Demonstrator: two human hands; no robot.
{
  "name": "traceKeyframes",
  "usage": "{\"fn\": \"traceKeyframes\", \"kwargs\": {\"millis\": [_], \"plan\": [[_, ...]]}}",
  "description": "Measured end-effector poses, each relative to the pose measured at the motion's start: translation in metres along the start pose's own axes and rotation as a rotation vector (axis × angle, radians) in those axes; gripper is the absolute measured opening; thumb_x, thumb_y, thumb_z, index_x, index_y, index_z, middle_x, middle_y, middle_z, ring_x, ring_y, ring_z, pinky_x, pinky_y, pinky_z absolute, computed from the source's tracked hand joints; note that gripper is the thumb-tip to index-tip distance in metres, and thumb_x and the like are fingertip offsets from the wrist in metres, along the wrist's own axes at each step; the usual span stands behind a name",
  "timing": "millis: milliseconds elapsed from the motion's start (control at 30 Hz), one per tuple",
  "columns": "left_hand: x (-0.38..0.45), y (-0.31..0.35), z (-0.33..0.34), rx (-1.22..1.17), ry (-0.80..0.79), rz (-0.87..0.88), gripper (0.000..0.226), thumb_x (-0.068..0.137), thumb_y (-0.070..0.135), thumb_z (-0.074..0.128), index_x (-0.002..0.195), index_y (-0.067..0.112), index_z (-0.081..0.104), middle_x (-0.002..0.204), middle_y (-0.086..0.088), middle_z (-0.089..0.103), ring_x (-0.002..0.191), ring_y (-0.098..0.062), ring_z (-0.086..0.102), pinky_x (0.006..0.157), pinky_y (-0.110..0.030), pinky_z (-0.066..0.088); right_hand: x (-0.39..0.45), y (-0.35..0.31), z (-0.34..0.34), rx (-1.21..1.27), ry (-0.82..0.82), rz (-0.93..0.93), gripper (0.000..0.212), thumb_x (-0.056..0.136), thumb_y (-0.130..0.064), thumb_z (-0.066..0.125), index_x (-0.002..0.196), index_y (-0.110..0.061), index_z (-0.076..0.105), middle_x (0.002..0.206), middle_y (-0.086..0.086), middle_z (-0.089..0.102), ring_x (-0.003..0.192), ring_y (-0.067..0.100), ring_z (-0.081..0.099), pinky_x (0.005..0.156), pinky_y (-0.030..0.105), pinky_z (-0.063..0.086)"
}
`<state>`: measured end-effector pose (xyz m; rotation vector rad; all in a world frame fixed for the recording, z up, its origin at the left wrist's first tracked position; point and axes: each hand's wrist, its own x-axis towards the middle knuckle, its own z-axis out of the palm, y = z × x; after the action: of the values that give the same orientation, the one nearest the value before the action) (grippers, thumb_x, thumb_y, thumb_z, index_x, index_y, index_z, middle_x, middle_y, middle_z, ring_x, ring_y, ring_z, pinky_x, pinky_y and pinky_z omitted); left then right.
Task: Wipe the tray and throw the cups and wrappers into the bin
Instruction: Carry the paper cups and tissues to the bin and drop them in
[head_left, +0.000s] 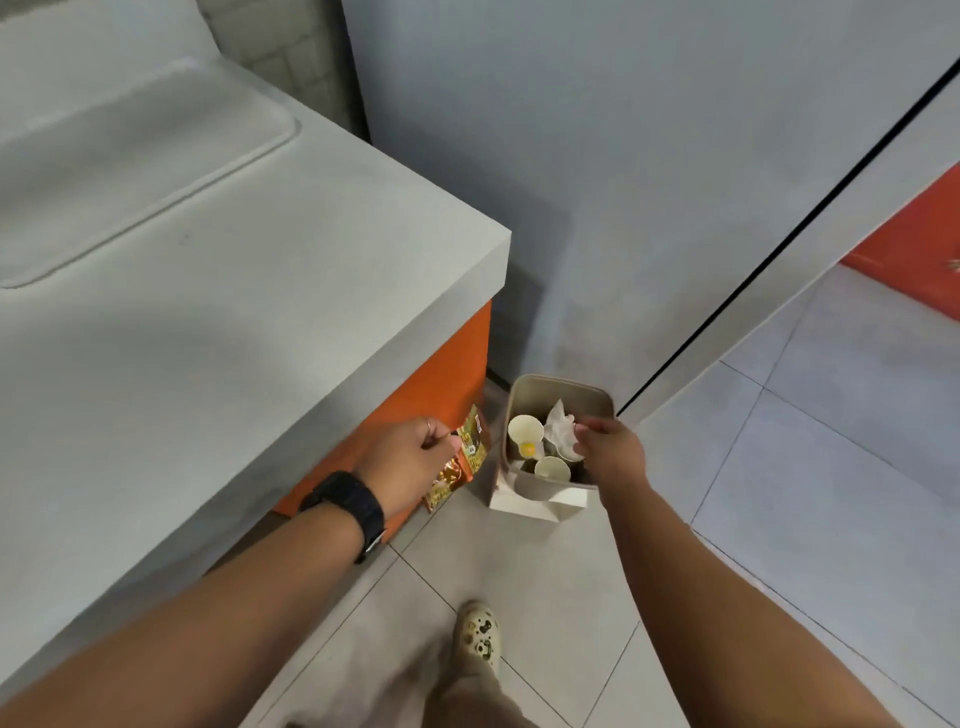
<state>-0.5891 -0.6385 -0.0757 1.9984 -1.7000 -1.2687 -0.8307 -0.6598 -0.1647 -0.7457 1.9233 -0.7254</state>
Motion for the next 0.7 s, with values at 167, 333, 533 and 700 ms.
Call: {"fn": "traceKeyframes", "kwargs": {"millis": [167, 333, 533, 700], "plan": [[0.037, 0.019, 0.036, -0.032, -0.065, -0.087, 0.018, 0.096, 0.033, 0.053, 0.084, 0.023, 0.061, 0.074, 0.006, 0.061, 0.066, -0.012, 0.055, 0.056, -0.026, 0.044, 0.0, 0.028, -0.016, 0.103, -0.004, 0.055, 0.012, 0.085, -0.023, 0.061, 0.075, -0.027, 0.068, 0.079, 0.0, 0.072, 0.082, 0.022, 0.07, 0.086, 0.042, 0.053], [0.068, 0.054, 0.064, -0.376, -0.131, -0.196, 0.015, 0.097, 0.025, 0.053, 0.108, 0.019, 0.061, 0.109, -0.006, 0.068, 0.083, -0.018, 0.065, 0.071, -0.031, 0.056, 0.006, 0.038, -0.035, 0.151, 0.005, 0.078, 0.011, 0.091, -0.019, 0.057, 0.094, -0.018, 0.067, 0.093, 0.005, 0.071, 0.08, 0.016, 0.068, 0.082, 0.037, 0.051], [0.066, 0.065, 0.067, -0.43, -0.234, -0.225, 0.041, 0.097, 0.024, 0.053, 0.136, 0.016, 0.045, 0.122, -0.006, 0.061, 0.1, -0.018, 0.062, 0.078, -0.028, 0.052, 0.007, 0.028, -0.045, 0.172, 0.013, 0.044, 0.017, 0.092, -0.019, 0.057, 0.103, -0.012, 0.067, 0.09, 0.005, 0.069, 0.076, 0.015, 0.065, 0.07, 0.029, 0.05], [0.05, 0.054, 0.042, -0.37, -0.187, -0.191, 0.038, 0.097, 0.023, 0.051, 0.135, 0.016, 0.045, 0.104, 0.001, 0.058, 0.087, -0.01, 0.058, 0.067, -0.018, 0.047, 0.003, 0.001, -0.028, 0.143, -0.031, -0.014, 0.012, 0.089, -0.023, 0.06, 0.081, -0.026, 0.069, 0.081, 0.0, 0.07, 0.077, 0.018, 0.065, 0.075, 0.033, 0.053]]}}
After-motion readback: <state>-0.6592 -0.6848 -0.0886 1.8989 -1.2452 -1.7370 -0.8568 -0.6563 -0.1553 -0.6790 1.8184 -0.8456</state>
